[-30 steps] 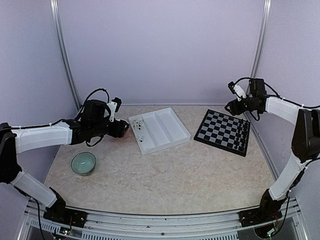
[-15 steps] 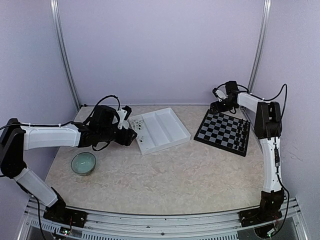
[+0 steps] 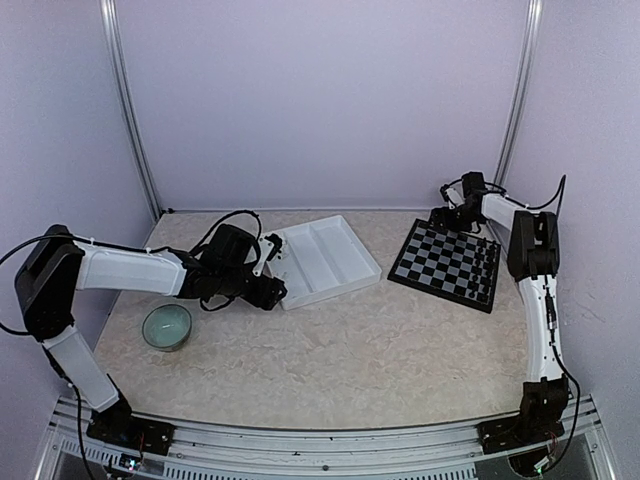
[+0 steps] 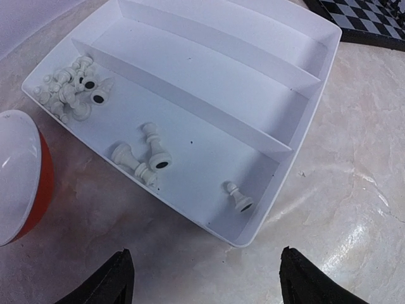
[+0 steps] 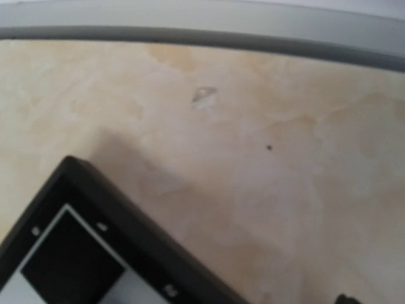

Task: Set up the chess pieces on the board
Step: Move the chessboard to the corner of the board.

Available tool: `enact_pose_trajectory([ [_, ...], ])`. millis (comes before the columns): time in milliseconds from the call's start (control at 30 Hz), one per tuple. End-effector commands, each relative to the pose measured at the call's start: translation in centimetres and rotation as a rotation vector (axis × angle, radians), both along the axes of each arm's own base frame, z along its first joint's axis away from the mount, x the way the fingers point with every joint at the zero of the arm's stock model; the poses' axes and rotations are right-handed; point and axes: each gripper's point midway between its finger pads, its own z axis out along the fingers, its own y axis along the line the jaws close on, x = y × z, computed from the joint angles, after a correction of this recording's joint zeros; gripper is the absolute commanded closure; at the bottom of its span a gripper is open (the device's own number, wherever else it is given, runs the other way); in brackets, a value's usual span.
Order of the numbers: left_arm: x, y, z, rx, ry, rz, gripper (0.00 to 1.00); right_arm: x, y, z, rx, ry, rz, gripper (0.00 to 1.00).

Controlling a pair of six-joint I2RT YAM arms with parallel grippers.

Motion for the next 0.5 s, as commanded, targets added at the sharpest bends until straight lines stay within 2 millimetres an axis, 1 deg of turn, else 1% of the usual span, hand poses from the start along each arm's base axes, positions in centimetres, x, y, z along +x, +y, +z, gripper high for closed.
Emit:
enact_pose_trajectory([
  [0, -0.1, -1.3, 0.5, -0.026, 0.015, -0.033, 0.21, -0.6, -0.1, -1.1, 0.094, 0.053, 0.019, 0.1],
  [100, -0.2, -1.5, 0.8, -0.031, 0.014, -0.039, 0.2, -1.3, 0.3, -1.4, 0.117, 0.081, 0.05, 0.11],
  [267, -0.4, -1.7, 1.5, -0.038, 0.001, -0.048, 0.2, -3.6, 1.4, -2.1, 0.148, 0.161, 0.118, 0.15],
  [467, -1.0, -2.1, 2.6, -0.054, -0.018, -0.065, 0.2, -6.3, 1.3, -3.6, 0.124, 0.275, 0.143, 0.16],
])
